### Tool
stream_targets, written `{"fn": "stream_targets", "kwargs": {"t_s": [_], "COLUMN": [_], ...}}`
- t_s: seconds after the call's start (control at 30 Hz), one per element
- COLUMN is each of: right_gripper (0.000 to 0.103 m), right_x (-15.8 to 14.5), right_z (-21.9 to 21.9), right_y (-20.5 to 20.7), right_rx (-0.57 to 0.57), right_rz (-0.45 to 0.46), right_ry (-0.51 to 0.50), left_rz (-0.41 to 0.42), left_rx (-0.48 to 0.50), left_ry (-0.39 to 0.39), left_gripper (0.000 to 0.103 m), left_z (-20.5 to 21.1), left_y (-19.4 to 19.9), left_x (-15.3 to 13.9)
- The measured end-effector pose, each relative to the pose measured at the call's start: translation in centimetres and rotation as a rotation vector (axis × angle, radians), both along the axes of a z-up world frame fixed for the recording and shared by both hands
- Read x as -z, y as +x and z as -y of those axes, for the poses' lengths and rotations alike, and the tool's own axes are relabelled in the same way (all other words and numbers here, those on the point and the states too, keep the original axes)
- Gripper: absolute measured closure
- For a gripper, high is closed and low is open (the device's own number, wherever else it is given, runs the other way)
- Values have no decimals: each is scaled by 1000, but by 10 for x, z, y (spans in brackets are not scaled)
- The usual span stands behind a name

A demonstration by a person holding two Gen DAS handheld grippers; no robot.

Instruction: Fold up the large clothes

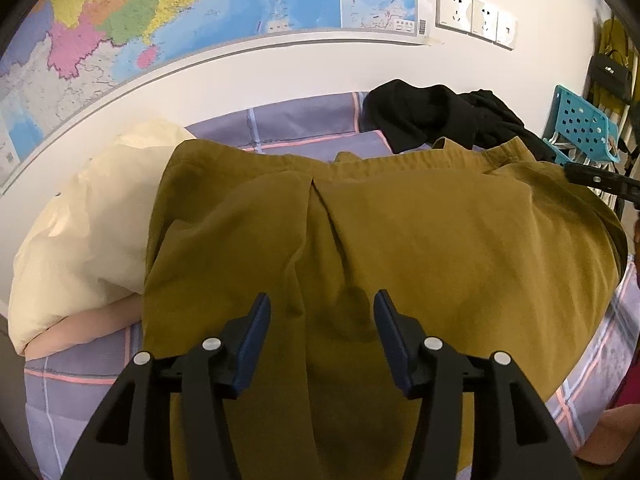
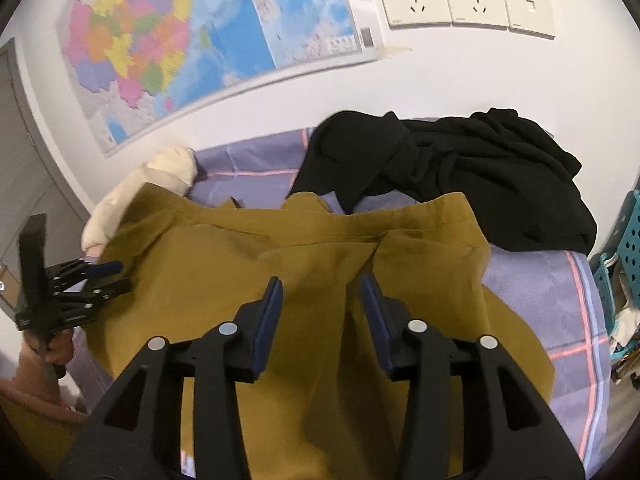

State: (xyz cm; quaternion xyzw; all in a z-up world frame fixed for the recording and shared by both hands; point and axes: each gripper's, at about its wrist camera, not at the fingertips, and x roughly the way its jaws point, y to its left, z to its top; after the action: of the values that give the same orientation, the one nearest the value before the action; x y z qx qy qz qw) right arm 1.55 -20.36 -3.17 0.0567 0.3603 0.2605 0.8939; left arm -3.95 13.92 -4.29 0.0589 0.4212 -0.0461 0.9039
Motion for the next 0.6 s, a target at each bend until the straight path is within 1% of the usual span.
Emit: {"fn": "stream_targets", "kwargs": {"t_s": [0.03,0.1,0.2,0.23,0.27,0.33,0.4,0.5,0.6], "right_gripper": [61,60,61,59,56,56,56,54,54], "right_x": [1,8,29,37,44,48,41,23,6], "right_z": [2,4,12,17,22,30,31,42,71], "right_y": [-3,-4,6,11,15,20,16,0,-17], "right_rx": [1,3,35,51,57,61,61,51,102], "right_rz": [-3,-12,-68,-84,-103,-136,-123,-67,-15], "right_ry": [9,-5,-15,-12,27,90,88,99,114], "left_rz": [-3,-10,-31,-31,-31,-35,-28,-9,-10], "left_rx": [-3,-12,-39,-45,-49,-56,-56,-35,-25], "left_ry": [-2,-9,-12,-11,-16,-25,-19,-38,-54], "left_gripper": [50,47,47,47,47,47,47,47,47], "left_z": [-1,-3,-11,-13,-15,-17,-15,-17,-22], "left_y": [-1,-1,3,3,5,5,3,-7,-15], "left_x": [1,5,15,18,20,20,17,8,6]}}
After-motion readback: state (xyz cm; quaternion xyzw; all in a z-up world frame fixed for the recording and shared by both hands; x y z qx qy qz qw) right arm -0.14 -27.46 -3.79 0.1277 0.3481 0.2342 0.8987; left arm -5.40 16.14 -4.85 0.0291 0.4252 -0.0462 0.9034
